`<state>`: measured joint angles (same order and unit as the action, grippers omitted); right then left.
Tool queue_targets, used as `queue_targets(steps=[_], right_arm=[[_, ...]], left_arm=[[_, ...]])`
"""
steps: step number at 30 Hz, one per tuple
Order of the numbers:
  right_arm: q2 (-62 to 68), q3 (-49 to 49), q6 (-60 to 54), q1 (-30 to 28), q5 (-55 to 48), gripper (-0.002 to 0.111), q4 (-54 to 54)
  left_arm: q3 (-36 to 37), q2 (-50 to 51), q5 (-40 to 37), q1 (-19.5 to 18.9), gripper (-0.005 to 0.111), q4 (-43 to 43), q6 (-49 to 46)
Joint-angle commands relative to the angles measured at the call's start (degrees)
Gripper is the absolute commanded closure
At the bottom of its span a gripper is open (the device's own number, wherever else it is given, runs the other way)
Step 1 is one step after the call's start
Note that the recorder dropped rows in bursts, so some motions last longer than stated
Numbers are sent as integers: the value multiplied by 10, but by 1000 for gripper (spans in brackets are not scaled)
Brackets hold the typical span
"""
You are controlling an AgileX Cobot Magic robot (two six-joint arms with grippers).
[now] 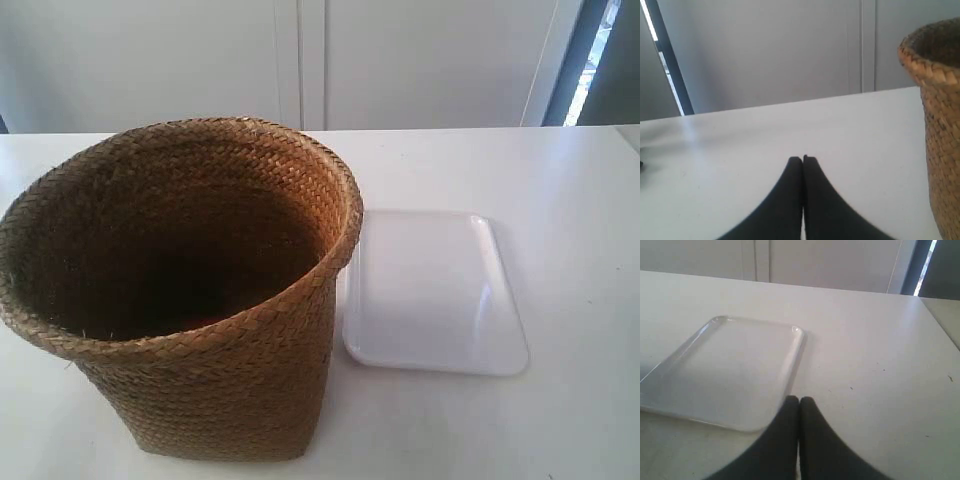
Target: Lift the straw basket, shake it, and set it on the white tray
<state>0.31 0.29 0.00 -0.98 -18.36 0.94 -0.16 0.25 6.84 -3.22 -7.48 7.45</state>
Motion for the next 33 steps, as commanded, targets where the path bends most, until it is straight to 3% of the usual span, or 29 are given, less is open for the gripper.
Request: queue_targets(steps=[1,8,14,21,26,30,33], right_arm=[[-3,-3,0,-1,5,108,1],[-3,-3,0,-1,5,108,1],[-3,-3,0,-1,16,108,8],[-3,-3,0,-1,17,108,23],[-3,-3,0,-1,17,108,23],[-3,-3,-4,-1,18,108,63],[-3,-3,3,-1,18,108,72]], left_arm=[[2,-3,72,-1,107,-3,17],[2,-3,113,-1,107,2,29],[2,-3,116,-1,107,2,325],[2,-3,126,-1,107,2,331],[2,-3,40,-1,107,2,353],[2,-3,-75,-1,107,2,354],[2,-3,-76,-1,107,2,354]])
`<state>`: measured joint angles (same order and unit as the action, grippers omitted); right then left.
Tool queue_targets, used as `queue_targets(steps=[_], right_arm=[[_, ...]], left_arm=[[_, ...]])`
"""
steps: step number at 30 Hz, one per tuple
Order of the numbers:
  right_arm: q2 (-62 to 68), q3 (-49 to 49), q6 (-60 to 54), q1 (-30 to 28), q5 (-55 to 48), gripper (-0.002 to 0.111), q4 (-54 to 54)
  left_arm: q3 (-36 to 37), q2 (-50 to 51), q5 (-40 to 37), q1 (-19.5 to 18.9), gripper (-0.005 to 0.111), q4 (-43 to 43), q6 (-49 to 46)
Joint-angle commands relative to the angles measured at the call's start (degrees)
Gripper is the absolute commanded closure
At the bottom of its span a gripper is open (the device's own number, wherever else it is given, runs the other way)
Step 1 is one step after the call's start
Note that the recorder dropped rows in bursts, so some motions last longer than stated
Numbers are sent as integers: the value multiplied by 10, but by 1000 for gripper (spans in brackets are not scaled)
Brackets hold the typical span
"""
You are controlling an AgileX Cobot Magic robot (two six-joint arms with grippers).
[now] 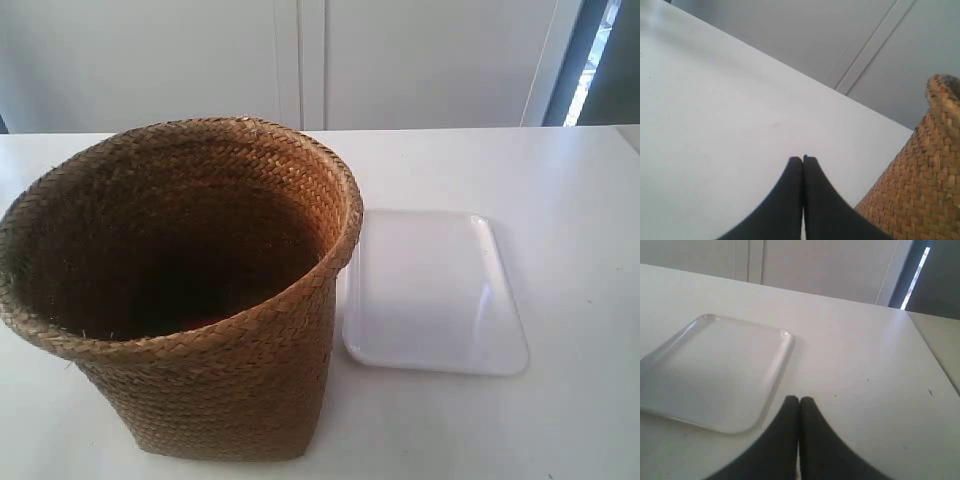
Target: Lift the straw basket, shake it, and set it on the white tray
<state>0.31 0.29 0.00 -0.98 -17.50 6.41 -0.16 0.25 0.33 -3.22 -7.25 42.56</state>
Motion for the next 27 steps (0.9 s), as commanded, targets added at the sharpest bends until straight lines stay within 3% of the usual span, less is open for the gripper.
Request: queue_targets(steps=[1,9,13,17,19,23,27], right_arm=[[-3,-3,3,-1,10,108,17],[-3,-3,0,-1,69,108,100],[-3,-3,132,-1,283,108,-3],[-3,-3,398,-1,504,108,-37],[-3,-3,409,-1,566,108,-49],[-3,-3,427,-1,588,108,-117],[-3,-3,437,-1,564,108,-254]], left_arm=[[2,-3,-12,-1,107,-1,1],[2,-3,-16,-1,107,-1,1],[2,-3,-16,-1,107,-1,1],[2,-3,-17,-1,107,-1,13],[2,-3,-22,-1,107,-1,25],[2,-3,-21,-1,107,-1,54],[1,-3,18,-1,107,-1,37]])
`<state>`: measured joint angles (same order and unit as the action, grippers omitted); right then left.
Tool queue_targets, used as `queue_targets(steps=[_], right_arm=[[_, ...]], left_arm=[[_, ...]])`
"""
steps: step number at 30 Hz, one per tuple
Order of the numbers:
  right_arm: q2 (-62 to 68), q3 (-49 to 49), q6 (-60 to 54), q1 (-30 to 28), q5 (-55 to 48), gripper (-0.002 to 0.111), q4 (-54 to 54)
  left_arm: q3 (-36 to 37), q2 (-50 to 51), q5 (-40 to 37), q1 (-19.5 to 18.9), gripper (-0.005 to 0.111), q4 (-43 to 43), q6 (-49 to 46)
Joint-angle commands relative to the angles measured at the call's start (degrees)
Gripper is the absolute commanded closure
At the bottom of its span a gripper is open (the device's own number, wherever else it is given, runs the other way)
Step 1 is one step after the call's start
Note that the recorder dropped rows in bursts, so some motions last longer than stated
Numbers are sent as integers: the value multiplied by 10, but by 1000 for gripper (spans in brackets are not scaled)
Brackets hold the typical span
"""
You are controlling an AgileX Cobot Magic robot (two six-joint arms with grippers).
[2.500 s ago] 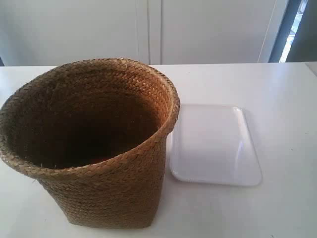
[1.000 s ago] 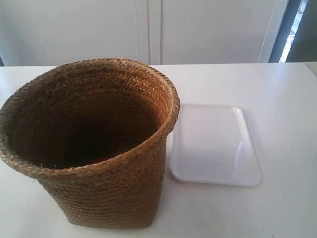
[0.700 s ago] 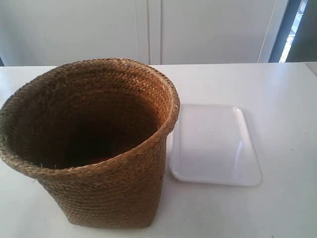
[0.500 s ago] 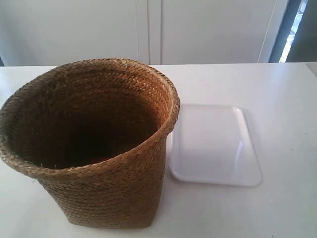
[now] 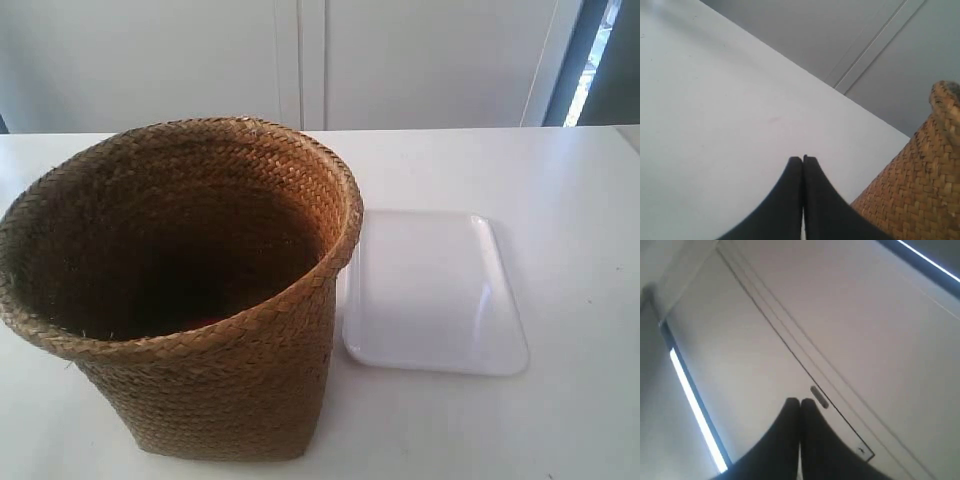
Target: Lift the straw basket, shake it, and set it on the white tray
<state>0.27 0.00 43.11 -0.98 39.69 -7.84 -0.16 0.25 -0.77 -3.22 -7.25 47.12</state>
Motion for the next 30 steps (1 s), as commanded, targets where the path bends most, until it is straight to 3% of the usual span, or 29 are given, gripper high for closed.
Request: queue_targets(steps=[1,5,9,16,20,22,25,26,27,30], right_arm=[[-3,1,-10,-1,-9,108,-121],[-3,72,-171,-1,-59,108,-220],[74,184,-377,-1,-74,108,-352],[282,403,-465,-1,-146,108,-244],[324,453,-463,-1,-133,108,-201],[337,456,-455,-1,-125,108,-204],[369,471,-457,-1,-199,108,-203],[386,497,-471,-1,-273,108,-203],[423,544,-517,-1,-372,108,-203],[565,714,-534,-1,-608,108,-198]], left_arm=[[-11,-3,25,-1,107,-1,-20],[-85,4,29,-1,107,-1,-67],[-186,75,61,-1,107,-1,-119],[-393,317,121,-1,107,34,-126],[-435,377,232,-1,107,34,-127],[-435,385,246,-1,107,34,-127],[-451,386,186,-1,107,34,-138],[-474,394,119,-2,107,34,-147],[-531,421,-5,-7,107,34,-178],[-669,506,-178,-13,107,34,-234]])
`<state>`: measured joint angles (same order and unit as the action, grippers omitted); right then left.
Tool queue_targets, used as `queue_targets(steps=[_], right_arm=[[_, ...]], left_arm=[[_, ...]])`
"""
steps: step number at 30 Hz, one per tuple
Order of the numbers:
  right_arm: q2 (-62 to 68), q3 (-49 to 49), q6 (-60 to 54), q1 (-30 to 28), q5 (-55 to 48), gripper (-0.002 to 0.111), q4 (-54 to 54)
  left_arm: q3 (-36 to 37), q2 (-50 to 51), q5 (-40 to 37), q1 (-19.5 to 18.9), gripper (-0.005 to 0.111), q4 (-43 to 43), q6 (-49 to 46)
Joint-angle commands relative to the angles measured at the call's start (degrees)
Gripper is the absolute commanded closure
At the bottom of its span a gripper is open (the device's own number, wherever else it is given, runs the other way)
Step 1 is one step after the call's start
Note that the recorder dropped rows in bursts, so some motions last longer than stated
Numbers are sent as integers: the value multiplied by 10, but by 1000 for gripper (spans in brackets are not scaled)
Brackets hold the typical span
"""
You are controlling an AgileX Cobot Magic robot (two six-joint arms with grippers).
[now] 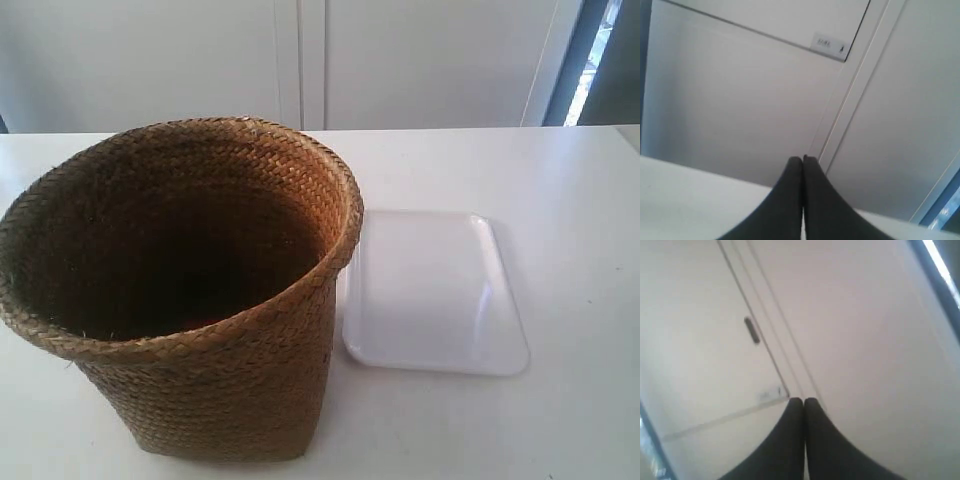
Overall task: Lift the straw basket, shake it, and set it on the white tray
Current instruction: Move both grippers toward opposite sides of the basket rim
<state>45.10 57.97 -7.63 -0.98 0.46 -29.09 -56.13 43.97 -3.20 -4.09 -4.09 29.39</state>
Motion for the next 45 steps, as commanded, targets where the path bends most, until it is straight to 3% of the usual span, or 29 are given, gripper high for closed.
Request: queue_targets(steps=[1,2,3,4,6,8,45], right_arm=[[173,210,-27,-1,-320,108,35],[208,254,-27,-1,-388,108,41],[273,307,-27,-1,-479,108,42],[302,330,-24,-1,-524,108,43],[381,381,-7,-1,-659,106,44],[411,388,-7,-1,-704,100,45],[418,386,-15,-1,-704,100,42]], left_arm=[[-167,117,-231,-4,107,3,-104],[-197,141,-281,-4,107,8,-123],[-244,186,-378,-4,107,29,-165],[-259,203,-412,-4,107,41,-193],[-289,269,-543,-4,107,138,-283],[-289,301,-583,-4,107,186,-318],[-291,306,-564,-4,107,187,-322]])
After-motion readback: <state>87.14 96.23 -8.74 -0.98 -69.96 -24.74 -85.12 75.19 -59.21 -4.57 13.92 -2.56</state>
